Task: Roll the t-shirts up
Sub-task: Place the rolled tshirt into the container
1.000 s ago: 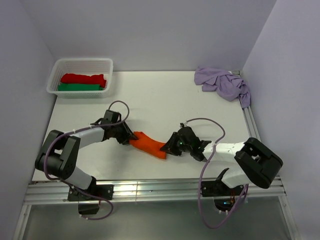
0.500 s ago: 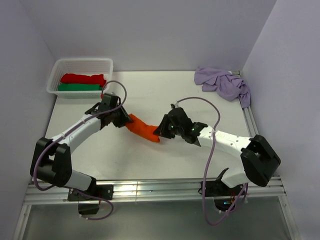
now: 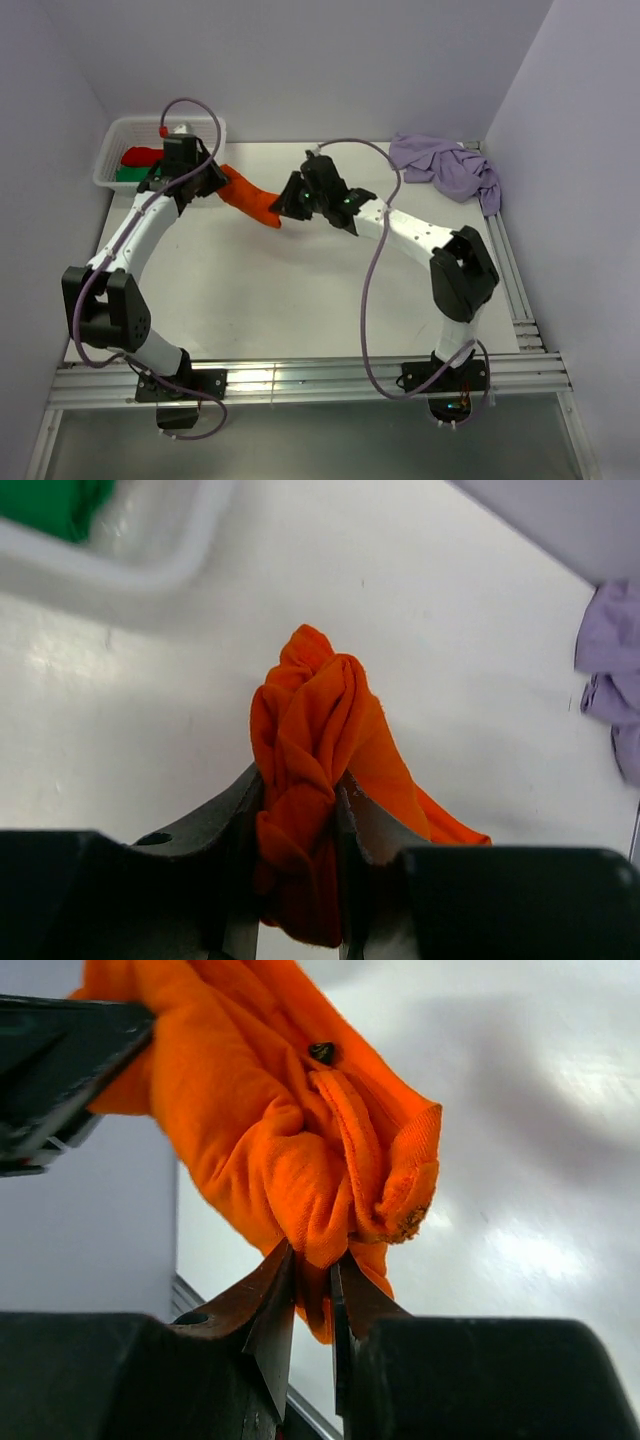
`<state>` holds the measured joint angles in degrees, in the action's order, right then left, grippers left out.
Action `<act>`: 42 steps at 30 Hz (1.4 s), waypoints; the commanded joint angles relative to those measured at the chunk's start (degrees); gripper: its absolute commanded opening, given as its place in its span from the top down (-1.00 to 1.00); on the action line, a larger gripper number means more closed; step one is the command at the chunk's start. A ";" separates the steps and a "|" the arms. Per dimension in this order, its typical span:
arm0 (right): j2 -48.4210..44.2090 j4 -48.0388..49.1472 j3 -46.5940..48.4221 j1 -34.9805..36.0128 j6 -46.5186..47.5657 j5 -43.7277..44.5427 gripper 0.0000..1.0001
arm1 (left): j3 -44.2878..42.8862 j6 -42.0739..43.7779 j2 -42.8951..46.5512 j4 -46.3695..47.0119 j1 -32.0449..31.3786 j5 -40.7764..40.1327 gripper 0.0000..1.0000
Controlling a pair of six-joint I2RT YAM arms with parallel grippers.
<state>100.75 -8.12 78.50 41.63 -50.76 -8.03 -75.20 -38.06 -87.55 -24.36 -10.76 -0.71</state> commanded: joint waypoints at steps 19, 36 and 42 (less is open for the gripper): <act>35.74 8.74 44.10 -3.57 -8.48 -13.15 1.00 | -23.32 2.73 -31.89 25.59 18.32 13.10 0.99; 32.50 8.91 42.09 -3.48 -7.51 -12.53 1.00 | -17.19 -0.51 -37.26 19.52 17.10 19.68 0.99; 24.77 9.35 34.28 -3.57 -5.40 -11.57 1.00 | -6.04 -2.53 -31.81 22.60 12.71 20.05 0.99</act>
<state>133.84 -0.19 114.98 37.47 -58.04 -17.28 -87.64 -41.01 -120.03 3.68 5.85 20.01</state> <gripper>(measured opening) 0.222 0.311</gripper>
